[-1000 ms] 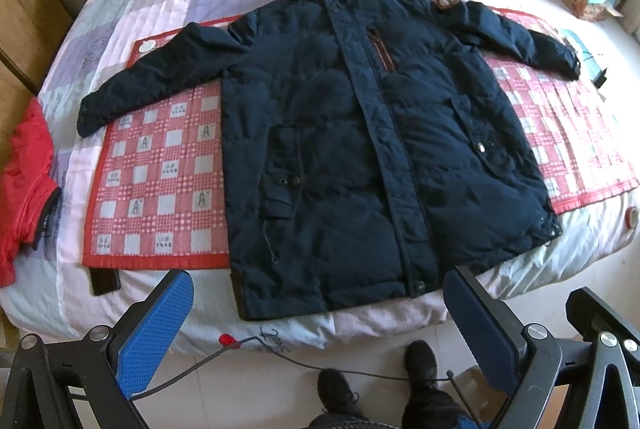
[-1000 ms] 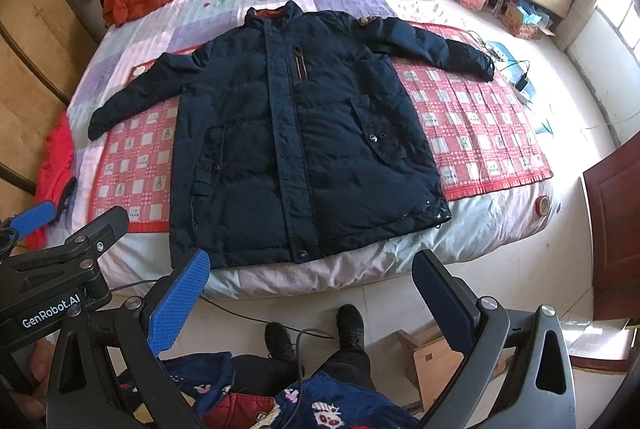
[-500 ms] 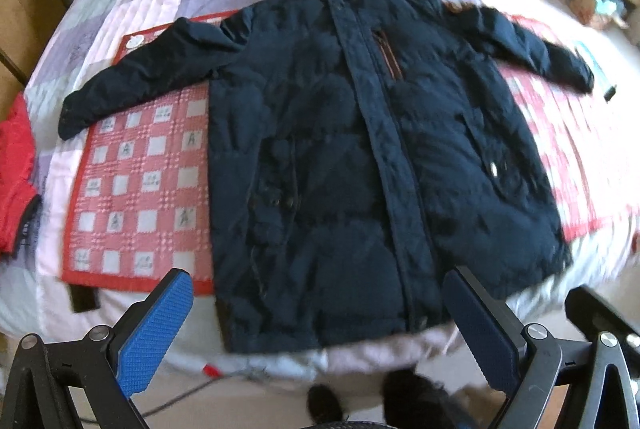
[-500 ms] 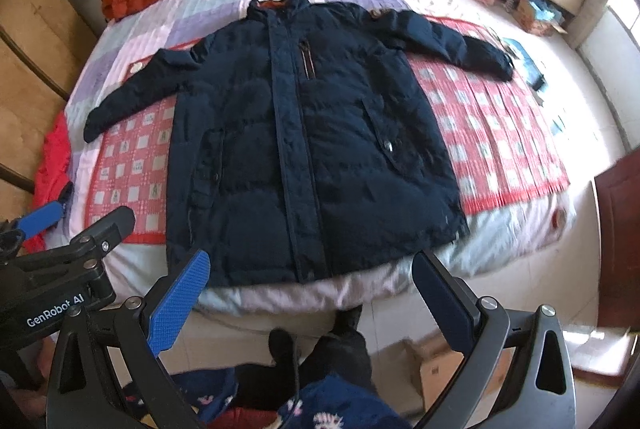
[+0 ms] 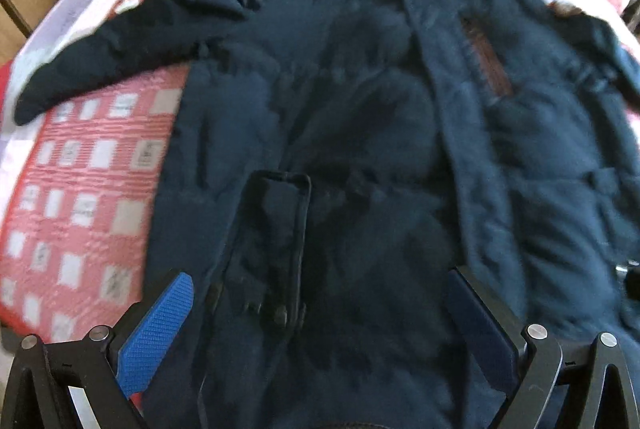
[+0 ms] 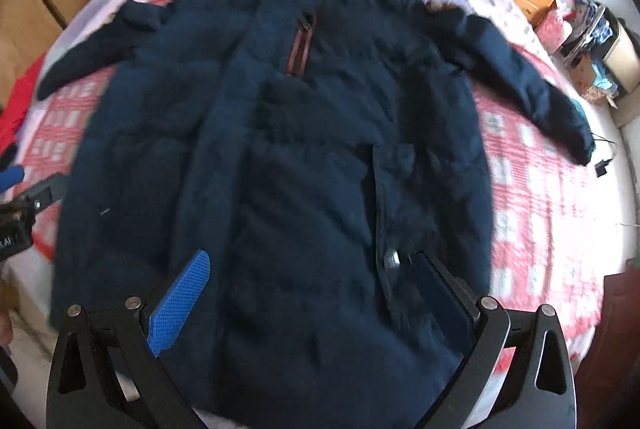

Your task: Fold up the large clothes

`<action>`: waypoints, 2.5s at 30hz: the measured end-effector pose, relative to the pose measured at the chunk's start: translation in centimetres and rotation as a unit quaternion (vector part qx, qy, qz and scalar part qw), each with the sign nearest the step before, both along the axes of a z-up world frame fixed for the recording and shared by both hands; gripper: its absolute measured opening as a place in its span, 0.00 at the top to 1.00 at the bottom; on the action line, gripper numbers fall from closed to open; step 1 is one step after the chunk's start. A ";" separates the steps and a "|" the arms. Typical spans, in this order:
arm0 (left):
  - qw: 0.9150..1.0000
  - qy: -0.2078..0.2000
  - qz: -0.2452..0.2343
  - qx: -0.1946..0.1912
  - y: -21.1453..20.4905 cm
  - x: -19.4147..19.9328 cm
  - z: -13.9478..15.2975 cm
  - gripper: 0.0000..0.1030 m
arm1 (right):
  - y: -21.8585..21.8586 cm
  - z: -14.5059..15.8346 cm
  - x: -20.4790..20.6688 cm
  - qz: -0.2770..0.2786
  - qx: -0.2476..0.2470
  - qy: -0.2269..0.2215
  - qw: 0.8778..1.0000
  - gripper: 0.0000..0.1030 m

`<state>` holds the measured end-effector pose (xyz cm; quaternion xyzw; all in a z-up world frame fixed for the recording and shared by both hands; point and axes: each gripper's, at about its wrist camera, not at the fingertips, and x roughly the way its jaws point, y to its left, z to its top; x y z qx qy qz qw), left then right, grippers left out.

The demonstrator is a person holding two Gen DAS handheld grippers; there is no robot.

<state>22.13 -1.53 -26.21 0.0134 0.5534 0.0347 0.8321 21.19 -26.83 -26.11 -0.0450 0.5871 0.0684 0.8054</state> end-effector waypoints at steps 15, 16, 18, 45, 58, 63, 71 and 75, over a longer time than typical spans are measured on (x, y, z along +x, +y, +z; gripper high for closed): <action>0.999 -0.022 -0.044 -0.019 7.5 -2.6 -10.6 0.00 | -1.7 -10.1 -2.7 0.051 -0.037 -0.063 0.996 0.00; 0.998 -0.020 -0.047 -0.024 7.9 -3.2 -10.6 0.00 | -2.5 -10.4 -3.7 0.045 -0.032 -0.046 0.997 0.00; 0.998 -0.016 -0.062 -0.016 7.9 -4.7 -10.4 0.00 | -4.1 -10.3 -5.8 0.019 -0.020 -0.036 0.999 0.00; 0.999 0.027 0.009 -0.032 14.3 -14.3 -10.7 0.00 | -3.9 -9.4 -14.8 0.140 -0.052 0.016 0.989 0.00; 0.999 -0.009 0.036 -0.004 12.4 -7.6 -2.7 0.00 | -16.0 -2.0 -6.7 0.056 -0.043 -0.014 0.997 0.00; 0.992 -0.107 -0.063 -0.019 7.4 6.2 6.8 0.00 | -8.6 6.2 8.5 0.188 0.049 -0.117 0.974 0.00; 0.976 -0.185 -0.108 0.023 4.1 23.5 15.7 0.00 | 0.4 18.6 25.9 0.201 0.070 -0.245 0.946 0.00; 0.981 -0.183 -0.057 0.008 4.4 26.6 10.9 0.00 | 1.3 14.8 29.5 0.145 0.073 -0.252 0.954 0.00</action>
